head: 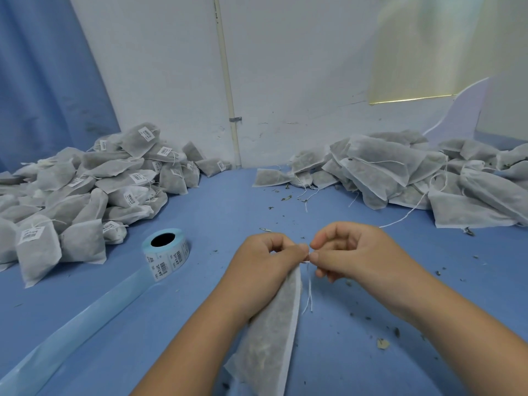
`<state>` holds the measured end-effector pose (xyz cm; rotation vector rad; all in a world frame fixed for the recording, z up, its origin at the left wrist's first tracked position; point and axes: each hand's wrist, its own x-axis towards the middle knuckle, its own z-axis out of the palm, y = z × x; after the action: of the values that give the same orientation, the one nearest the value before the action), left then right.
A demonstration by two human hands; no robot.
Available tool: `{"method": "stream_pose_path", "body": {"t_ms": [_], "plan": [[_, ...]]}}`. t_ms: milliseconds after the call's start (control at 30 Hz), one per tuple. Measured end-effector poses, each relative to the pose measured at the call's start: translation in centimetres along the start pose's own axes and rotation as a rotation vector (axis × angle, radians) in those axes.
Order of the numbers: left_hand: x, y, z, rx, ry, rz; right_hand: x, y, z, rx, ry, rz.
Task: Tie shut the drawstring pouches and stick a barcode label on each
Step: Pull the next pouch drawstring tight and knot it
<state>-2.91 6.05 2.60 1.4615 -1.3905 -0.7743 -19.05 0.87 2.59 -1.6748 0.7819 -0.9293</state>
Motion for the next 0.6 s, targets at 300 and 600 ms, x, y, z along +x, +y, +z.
{"method": "stream_pose_path", "body": {"t_ms": [300, 600], "plan": [[-0.21, 0.08, 0.56, 0.21, 0.111, 0.15, -0.32, 0.37, 0.76, -0.4, 0.095, -0.123], [-0.11, -0.05, 0.53, 0.261, 0.144, 0.164, -0.29, -0.37, 0.4, -0.298, 0.014, 0.052]]}}
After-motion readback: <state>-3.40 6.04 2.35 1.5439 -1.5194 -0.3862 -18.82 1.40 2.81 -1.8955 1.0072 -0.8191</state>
